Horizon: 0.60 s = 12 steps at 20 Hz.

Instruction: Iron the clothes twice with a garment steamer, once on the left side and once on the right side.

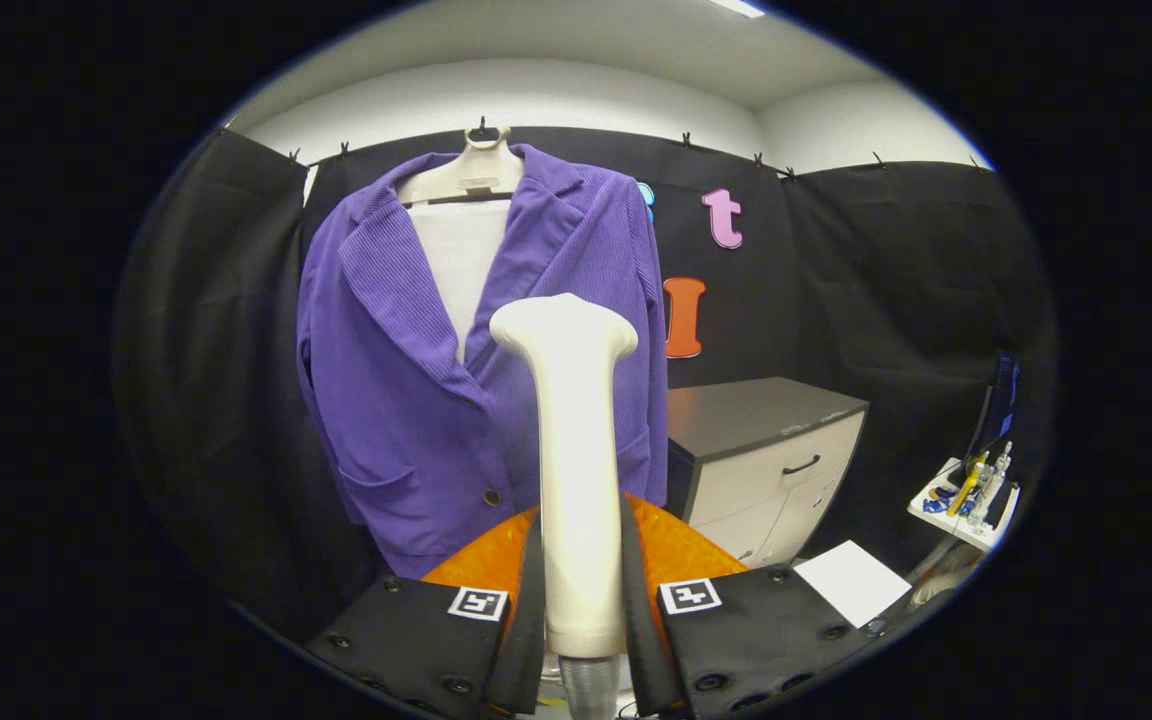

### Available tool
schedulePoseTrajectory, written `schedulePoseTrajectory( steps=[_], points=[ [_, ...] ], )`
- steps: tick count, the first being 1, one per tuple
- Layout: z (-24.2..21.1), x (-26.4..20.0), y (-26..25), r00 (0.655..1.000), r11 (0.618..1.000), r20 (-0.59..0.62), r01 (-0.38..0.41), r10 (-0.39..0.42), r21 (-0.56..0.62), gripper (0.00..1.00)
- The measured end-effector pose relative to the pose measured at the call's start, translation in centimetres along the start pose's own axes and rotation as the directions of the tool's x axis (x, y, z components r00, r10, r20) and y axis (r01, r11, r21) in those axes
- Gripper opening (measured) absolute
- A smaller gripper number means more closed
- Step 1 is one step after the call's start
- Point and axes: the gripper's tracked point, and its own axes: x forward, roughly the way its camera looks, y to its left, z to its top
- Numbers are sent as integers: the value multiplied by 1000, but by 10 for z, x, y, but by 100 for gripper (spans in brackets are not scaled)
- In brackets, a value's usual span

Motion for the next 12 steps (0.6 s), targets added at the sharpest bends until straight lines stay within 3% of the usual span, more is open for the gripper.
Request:
schedulePoseTrajectory(
  steps=[12],
  points=[
    [55, 0, 102, 982, 987, 106, -156, 160, -41, 42]
  ],
)
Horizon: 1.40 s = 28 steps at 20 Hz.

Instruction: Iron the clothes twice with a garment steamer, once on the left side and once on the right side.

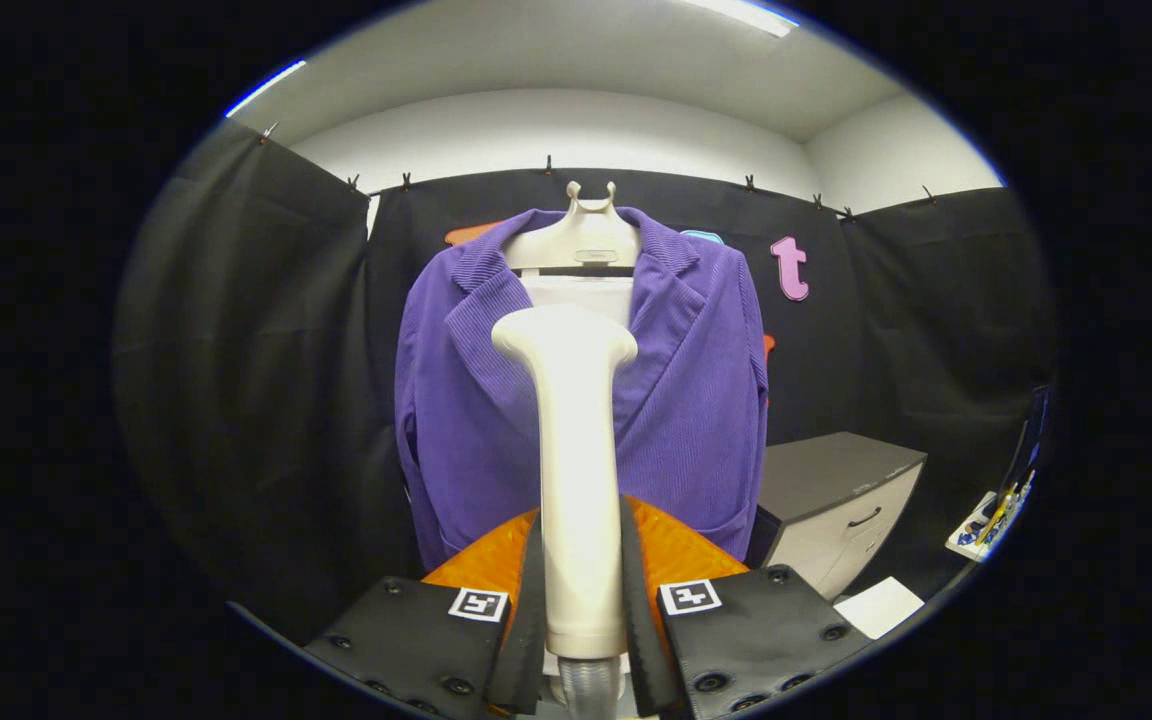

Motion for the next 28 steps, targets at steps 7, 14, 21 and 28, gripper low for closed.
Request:
schedulePoseTrajectory(
  steps=[7, 14, 21, 28],
  points=[
    [-7, 17, 36, 999, 998, -11, -41, 40, -49, 42],
    [-28, 31, 39, 998, 997, -47, -34, 31, -74, 42],
    [-58, 26, 36, 996, 996, -89, -23, 15, -89, 42],
    [-96, 20, 29, 989, 994, -147, -8, -8, -113, 42]
  ],
)
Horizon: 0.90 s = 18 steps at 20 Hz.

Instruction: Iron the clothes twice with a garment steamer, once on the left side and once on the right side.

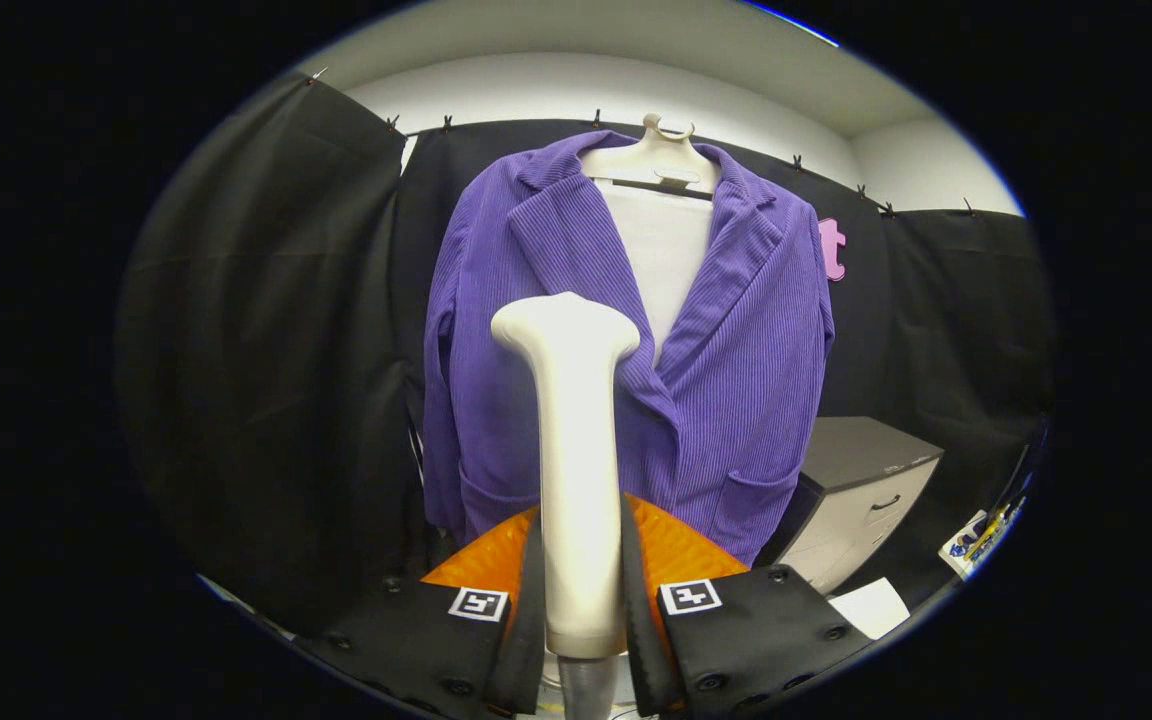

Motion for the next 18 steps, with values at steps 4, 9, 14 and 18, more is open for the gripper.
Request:
schedulePoseTrajectory(
  steps=[4, 9, 14, 18],
  points=[
    [-25, 0, 5, 999, 1000, -44, -7, 6, -12, 42],
    [-54, -1, 8, 994, 1000, -105, -17, 15, -21, 42],
    [-78, -1, 6, 990, 999, -143, -14, 9, -31, 42],
    [-101, 0, 5, 983, 999, -181, -14, 9, -30, 42]
  ],
)
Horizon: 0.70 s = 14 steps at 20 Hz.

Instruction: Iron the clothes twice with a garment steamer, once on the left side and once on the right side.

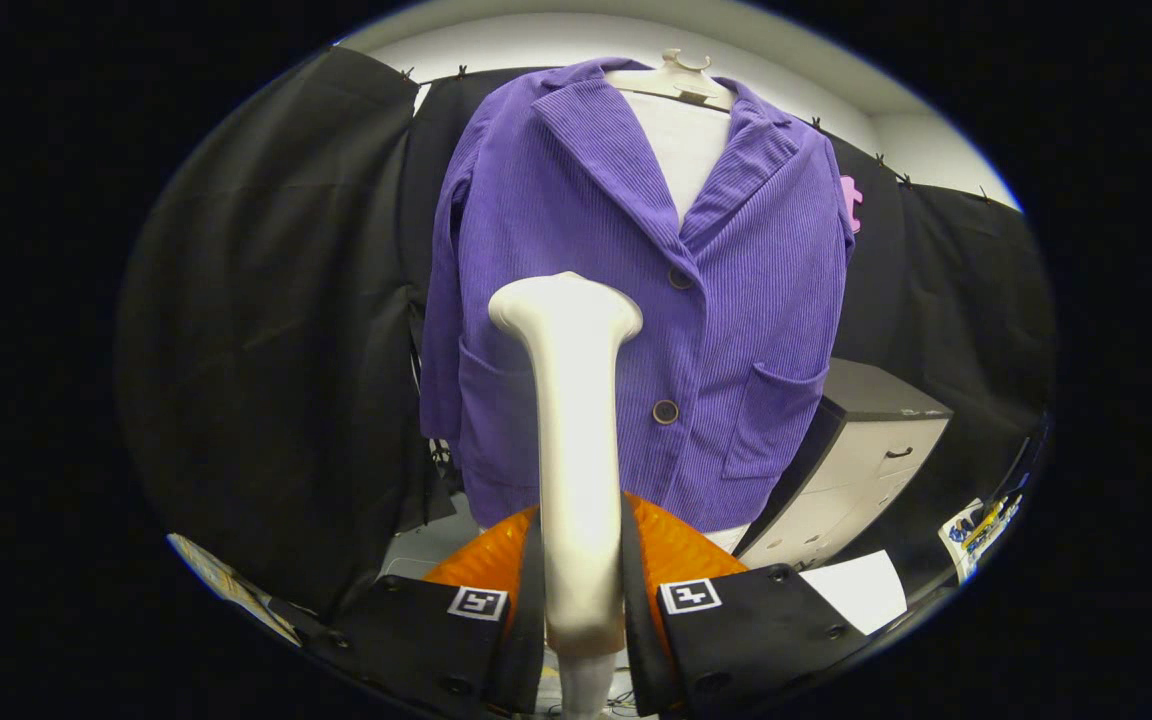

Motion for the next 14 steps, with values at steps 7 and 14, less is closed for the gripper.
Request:
schedulePoseTrajectory(
  steps=[7, 14],
  points=[
    [-32, 6, 1, 998, 1000, -63, -2, 2, -1, 42],
    [-67, 16, 2, 991, 1000, -130, 1, -2, -6, 42]
  ],
)
